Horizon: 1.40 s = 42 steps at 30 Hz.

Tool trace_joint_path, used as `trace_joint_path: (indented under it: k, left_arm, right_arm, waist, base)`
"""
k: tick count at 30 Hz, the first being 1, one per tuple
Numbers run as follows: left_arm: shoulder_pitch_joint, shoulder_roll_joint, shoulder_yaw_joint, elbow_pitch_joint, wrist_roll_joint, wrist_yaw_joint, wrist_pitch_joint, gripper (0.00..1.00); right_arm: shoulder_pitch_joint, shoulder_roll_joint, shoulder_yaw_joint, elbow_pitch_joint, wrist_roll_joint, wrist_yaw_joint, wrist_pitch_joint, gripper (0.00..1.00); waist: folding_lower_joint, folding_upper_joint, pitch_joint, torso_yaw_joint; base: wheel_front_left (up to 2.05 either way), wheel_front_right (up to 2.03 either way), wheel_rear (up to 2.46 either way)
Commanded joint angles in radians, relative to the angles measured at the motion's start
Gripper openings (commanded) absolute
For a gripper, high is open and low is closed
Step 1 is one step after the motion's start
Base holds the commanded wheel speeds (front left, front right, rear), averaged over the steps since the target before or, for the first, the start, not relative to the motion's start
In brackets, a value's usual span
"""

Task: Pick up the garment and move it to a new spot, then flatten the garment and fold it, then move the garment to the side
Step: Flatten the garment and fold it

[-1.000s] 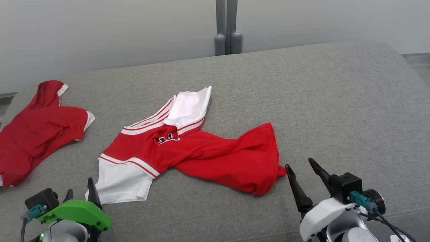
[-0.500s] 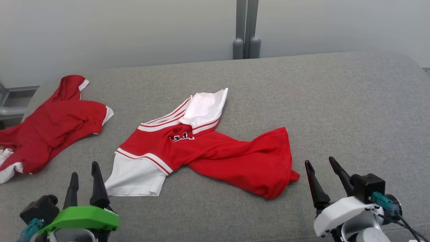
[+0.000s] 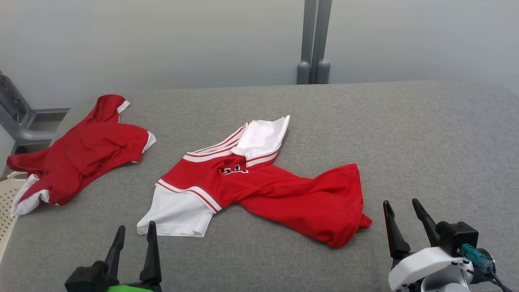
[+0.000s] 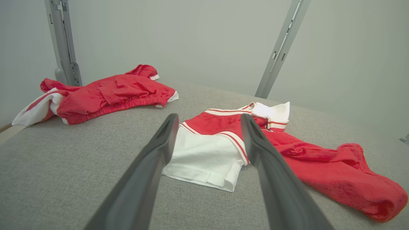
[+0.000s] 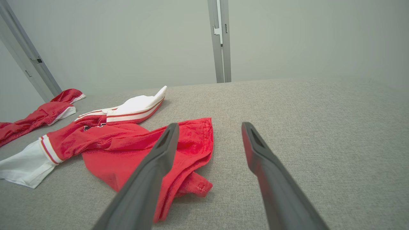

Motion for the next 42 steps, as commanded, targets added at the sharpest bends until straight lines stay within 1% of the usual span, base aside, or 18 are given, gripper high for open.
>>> trace_joint_path:
  k: [1,8,12,18,29,33,35,37,42]
  left_arm:
    - [0.010,0.005,0.002,0.003,0.006,-0.004,0.001,1.00]
    - [0.062,0.012,0.019,0.006,0.067,-0.016,0.000,1.00]
    - [0.091,0.028,0.010,0.031,0.088,-0.026,0.000,1.00]
    - [0.099,0.029,0.002,0.057,0.093,-0.028,0.000,1.00]
    - [0.071,0.022,-0.008,0.090,0.077,-0.027,0.001,1.00]
    - [0.055,0.029,-0.018,0.110,0.065,-0.032,0.032,1.00]
    - [0.033,0.040,-0.022,0.122,0.057,-0.036,0.061,1.00]
    - [0.008,0.055,-0.027,0.135,0.052,-0.038,0.094,1.00]
    - [-0.084,0.093,-0.045,0.183,0.047,-0.043,0.197,1.00]
  right_arm:
    - [0.009,-0.002,-0.002,0.004,-0.004,0.000,-0.004,1.00]
    - [0.025,-0.002,-0.001,0.032,-0.045,0.000,-0.016,1.00]
    - [0.038,-0.003,-0.002,0.045,-0.064,0.000,-0.018,1.00]
    - [0.048,-0.002,-0.007,0.048,-0.083,0.000,-0.004,1.00]
    - [0.032,-0.002,0.000,0.043,-0.092,0.000,0.008,1.00]
    - [0.027,-0.002,0.001,0.035,-0.095,0.000,0.022,1.00]
    - [0.014,-0.002,0.006,0.035,-0.085,0.000,0.052,1.00]
    - [-0.009,-0.002,0.010,0.033,-0.097,0.000,0.100,1.00]
    - [-0.099,-0.004,0.003,0.028,-0.130,0.000,0.252,1.00]
  waist:
    - [0.0000,0.0000,-0.006,0.007]
    - [0.0000,0.0000,-0.017,0.027]
    - [0.0000,0.0000,-0.022,0.034]
    - [0.0000,0.0000,-0.026,0.038]
    - [0.0000,0.0000,-0.021,0.022]
    - [0.0000,0.0000,-0.014,0.023]
    - [0.0000,0.0000,-0.008,0.023]
    - [0.0000,0.0000,0.000,0.023]
    - [0.0000,0.0000,0.030,0.022]
  base:
    - [0.00,0.00,0.00]
    - [0.00,0.00,0.00]
    - [0.00,0.00,0.00]
    - [0.00,0.00,0.00]
    - [0.00,0.00,0.00]
    - [0.00,0.00,0.00]
    - [0.00,0.00,0.00]
    - [0.00,0.00,0.00]
    - [0.00,0.00,0.00]
